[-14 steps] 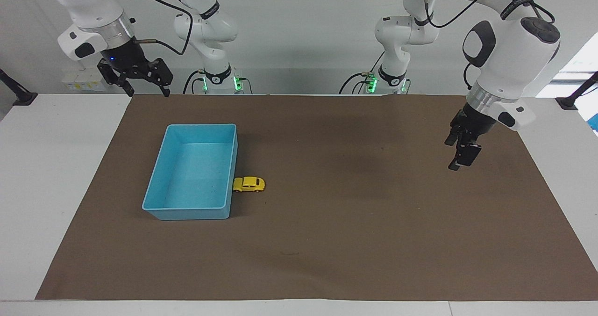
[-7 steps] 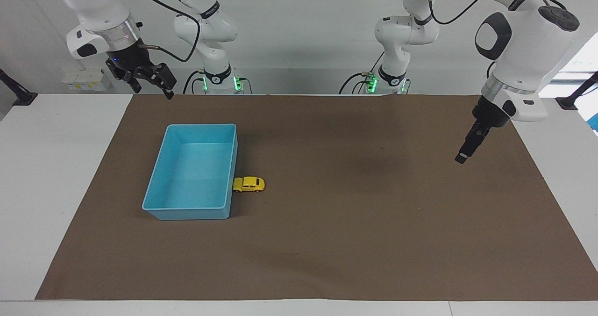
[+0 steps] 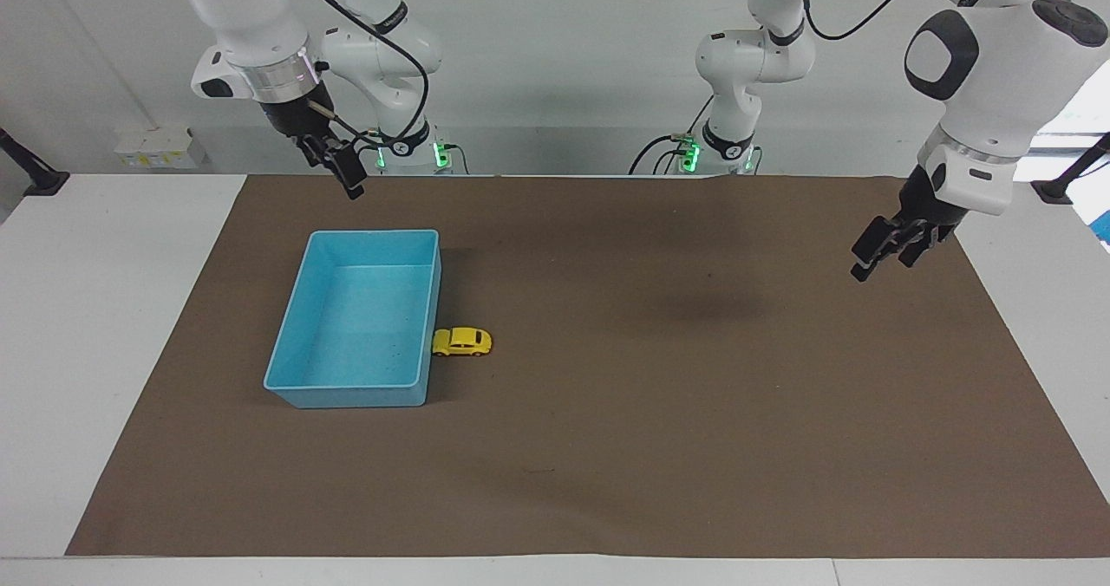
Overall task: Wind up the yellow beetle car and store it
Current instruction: 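Move the right gripper over the bin toward the yellow car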
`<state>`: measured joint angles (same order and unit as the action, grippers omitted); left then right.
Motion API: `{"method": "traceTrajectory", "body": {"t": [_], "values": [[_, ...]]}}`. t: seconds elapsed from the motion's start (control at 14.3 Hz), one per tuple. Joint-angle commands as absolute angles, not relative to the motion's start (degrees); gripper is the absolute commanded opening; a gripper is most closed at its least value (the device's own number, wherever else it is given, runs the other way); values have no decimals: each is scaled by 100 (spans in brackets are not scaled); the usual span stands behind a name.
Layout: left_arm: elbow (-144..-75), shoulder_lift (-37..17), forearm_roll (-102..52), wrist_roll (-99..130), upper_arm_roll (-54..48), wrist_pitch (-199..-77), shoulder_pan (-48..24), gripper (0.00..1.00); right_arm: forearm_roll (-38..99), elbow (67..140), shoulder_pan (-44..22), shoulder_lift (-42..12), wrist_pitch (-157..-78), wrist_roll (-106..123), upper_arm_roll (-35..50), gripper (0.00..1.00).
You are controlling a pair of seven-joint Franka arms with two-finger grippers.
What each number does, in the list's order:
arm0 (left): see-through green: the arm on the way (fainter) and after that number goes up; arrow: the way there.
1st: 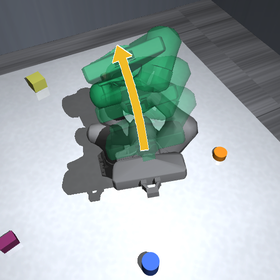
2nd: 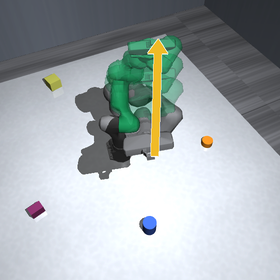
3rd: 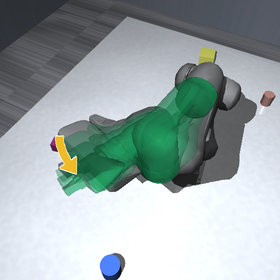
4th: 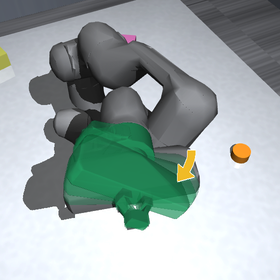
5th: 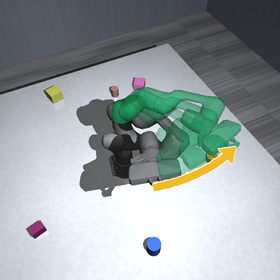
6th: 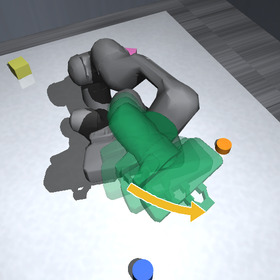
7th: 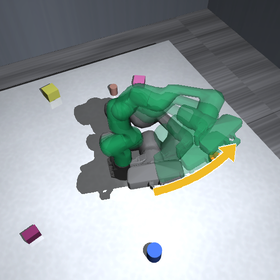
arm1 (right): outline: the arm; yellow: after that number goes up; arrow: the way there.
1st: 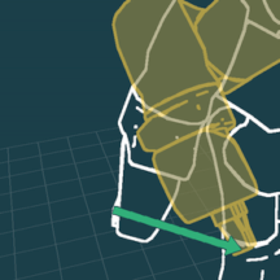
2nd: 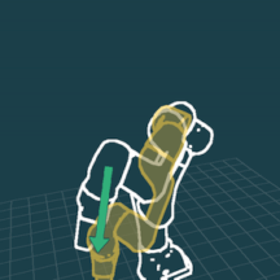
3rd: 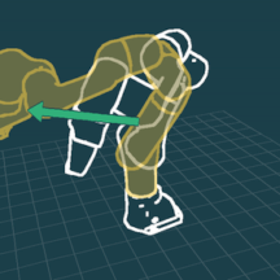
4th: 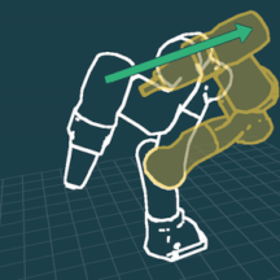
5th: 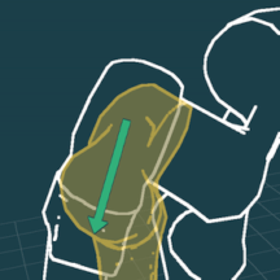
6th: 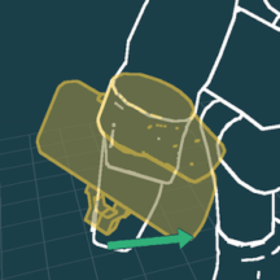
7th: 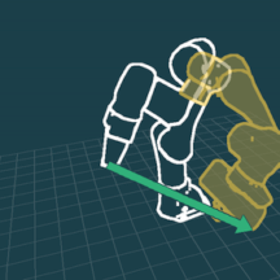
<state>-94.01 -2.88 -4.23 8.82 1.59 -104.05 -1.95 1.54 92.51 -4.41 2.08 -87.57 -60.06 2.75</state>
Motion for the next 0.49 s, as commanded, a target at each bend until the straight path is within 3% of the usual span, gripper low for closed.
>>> {"method": "traceTrajectory", "body": {"t": [0.0,0.42], "values": [[-9343,-10,112,134,62,-9994,-158,100,176,9553,-632,211,-9166,-7124,290,100],[-9009,201,229,-482,-105,-9019,-220,100,-156,10107,-1141,-78,-10238,-9277,299,100]]}}
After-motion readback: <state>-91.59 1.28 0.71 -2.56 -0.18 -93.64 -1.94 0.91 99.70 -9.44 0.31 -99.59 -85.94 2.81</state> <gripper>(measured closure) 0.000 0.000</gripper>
